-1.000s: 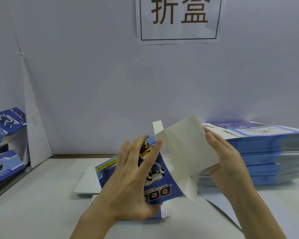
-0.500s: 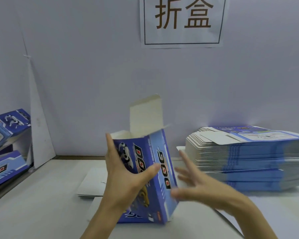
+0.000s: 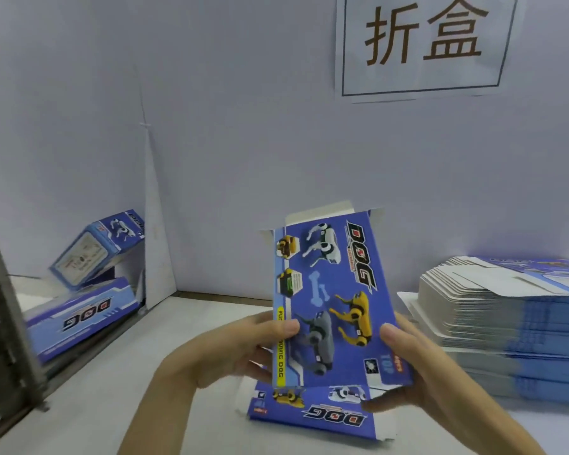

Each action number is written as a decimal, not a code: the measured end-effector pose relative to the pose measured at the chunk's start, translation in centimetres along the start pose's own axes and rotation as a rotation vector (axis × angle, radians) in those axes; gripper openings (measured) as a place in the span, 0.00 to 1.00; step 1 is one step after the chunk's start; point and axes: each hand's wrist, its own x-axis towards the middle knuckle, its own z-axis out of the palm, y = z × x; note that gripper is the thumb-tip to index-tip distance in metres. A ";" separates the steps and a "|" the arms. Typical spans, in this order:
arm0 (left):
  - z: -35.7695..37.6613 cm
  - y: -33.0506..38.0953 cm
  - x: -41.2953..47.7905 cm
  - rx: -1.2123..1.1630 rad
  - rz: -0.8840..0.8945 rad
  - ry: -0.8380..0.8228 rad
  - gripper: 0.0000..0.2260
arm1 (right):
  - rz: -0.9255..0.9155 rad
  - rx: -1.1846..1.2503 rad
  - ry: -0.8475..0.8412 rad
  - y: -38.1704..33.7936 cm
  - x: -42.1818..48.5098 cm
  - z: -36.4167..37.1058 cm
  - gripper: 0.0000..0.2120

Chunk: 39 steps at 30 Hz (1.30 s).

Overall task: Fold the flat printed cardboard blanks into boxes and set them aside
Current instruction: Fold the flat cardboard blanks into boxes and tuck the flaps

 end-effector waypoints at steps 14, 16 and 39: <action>-12.0 7.6 -1.7 -0.959 0.789 0.933 0.16 | 0.134 0.051 0.218 1.3 2.1 0.8 0.08; -9.5 6.1 0.4 -0.587 0.637 0.979 0.16 | 0.143 -0.029 0.189 1.4 1.7 0.9 0.11; 4.3 -1.5 4.7 1.235 0.321 0.484 0.14 | -0.193 -0.668 0.490 2.2 0.3 -0.8 0.20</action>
